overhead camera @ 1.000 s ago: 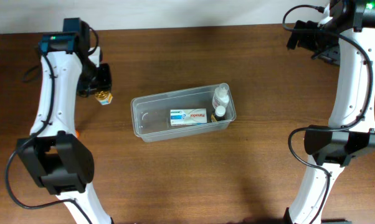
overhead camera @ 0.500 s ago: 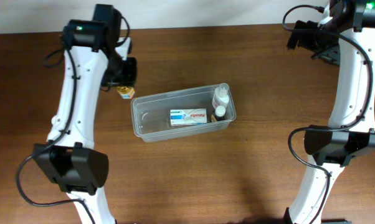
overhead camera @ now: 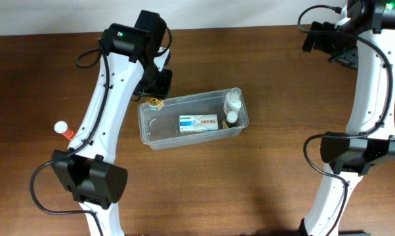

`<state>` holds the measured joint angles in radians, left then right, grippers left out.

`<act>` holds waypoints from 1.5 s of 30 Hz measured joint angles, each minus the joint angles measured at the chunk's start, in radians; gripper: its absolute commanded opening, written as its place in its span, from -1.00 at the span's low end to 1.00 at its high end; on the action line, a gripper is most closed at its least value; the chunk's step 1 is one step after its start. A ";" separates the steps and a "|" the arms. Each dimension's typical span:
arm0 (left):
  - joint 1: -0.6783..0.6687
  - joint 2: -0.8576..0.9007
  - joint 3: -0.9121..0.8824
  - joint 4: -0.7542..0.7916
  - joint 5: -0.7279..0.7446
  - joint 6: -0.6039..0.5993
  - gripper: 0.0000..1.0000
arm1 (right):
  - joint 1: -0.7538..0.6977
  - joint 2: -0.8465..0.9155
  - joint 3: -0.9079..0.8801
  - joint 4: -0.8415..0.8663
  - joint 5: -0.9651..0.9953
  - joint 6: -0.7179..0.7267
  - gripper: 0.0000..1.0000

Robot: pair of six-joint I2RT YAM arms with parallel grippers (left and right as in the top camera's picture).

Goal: Pack container
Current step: 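Lift the jar and carry it into the container's left end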

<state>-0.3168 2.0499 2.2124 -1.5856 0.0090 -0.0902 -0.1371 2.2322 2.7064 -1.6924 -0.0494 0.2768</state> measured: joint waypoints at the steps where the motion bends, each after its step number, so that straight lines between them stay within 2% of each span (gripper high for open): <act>1: 0.000 0.000 -0.001 0.000 -0.002 0.000 -0.19 | 0.000 0.000 0.000 0.000 0.000 0.000 0.97; 10: 0.000 0.000 -0.114 0.035 -0.007 0.000 -0.20 | 0.000 0.000 0.000 0.000 0.000 0.002 0.97; 30: 0.000 0.001 -0.427 0.352 -0.010 -0.005 -0.21 | 0.000 0.000 0.000 0.000 0.000 0.000 0.97; 45: 0.000 0.001 -0.507 0.438 -0.051 -0.042 -0.21 | 0.000 0.000 0.000 0.000 0.000 0.000 0.97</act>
<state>-0.3168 2.0506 1.7058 -1.1473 -0.0418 -0.1326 -0.1371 2.2322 2.7064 -1.6924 -0.0494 0.2771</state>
